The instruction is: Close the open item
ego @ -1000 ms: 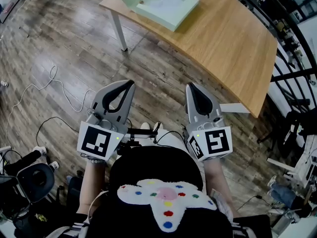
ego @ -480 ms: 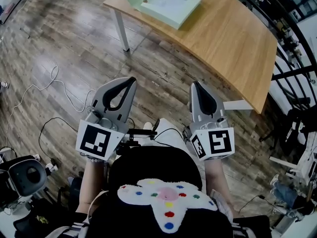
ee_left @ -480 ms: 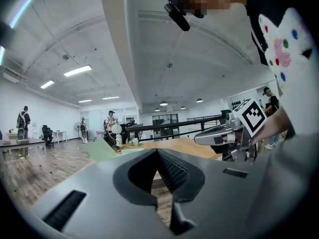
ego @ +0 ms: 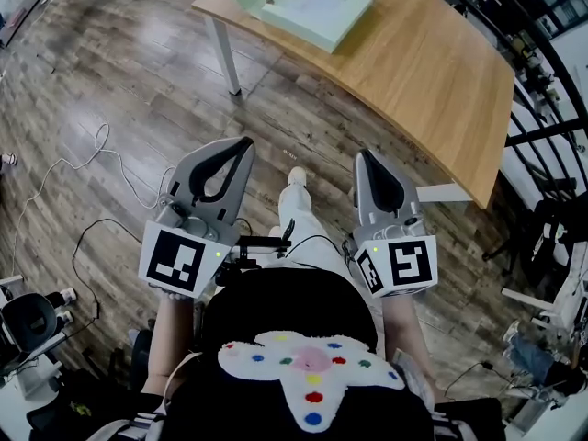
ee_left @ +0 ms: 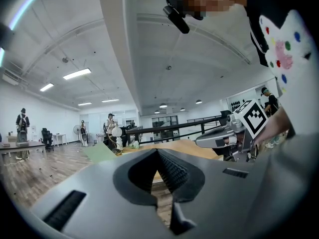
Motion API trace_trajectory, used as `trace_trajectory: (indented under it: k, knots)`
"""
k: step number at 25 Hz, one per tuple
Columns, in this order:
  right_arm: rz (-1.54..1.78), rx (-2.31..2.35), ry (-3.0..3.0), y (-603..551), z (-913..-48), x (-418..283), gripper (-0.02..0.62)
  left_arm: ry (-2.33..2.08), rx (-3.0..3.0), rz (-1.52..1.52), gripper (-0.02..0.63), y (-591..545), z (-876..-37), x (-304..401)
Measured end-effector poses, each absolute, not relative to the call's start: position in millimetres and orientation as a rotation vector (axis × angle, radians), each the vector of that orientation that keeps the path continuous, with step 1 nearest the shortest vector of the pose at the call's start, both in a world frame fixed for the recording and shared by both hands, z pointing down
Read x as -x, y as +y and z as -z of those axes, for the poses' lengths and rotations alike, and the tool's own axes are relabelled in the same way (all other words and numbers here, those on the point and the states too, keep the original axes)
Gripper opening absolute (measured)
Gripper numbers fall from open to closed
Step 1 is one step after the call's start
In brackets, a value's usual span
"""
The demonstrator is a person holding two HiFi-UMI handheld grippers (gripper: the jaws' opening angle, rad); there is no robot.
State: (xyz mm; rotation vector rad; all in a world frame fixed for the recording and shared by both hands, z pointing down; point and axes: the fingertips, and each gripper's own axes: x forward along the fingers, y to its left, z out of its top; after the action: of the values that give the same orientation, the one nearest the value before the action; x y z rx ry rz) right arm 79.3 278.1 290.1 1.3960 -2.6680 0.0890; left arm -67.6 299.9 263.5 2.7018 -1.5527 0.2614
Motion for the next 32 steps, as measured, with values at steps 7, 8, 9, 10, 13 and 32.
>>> trace_trajectory:
  k: [7,8,9,10,13,32]
  knots:
    - [-0.068,-1.356,-2.691,250,-293,-68,0.009,-1.587,-2.68,-0.271,0.006,277,-270,77]
    - [-0.067,-1.35,-2.695,247,-293,-66,0.009,-1.595,-2.676,-0.271,0.006,275,-270,78]
    - [-0.065,-1.342,-2.699,244,-293,-65,0.009,-1.602,-2.671,-0.27,0.006,273,-269,79]
    - [-0.064,-1.335,-2.703,240,-293,-63,0.008,-1.609,-2.668,-0.27,0.006,269,-269,81]
    - [-0.066,-1.315,-2.709,224,-294,-58,0.009,-1.624,-2.649,-0.275,0.006,255,-271,85]
    - [-0.093,-1.192,-2.765,87,-302,-39,0.009,-1.714,-2.567,-0.301,0.006,133,-280,97]
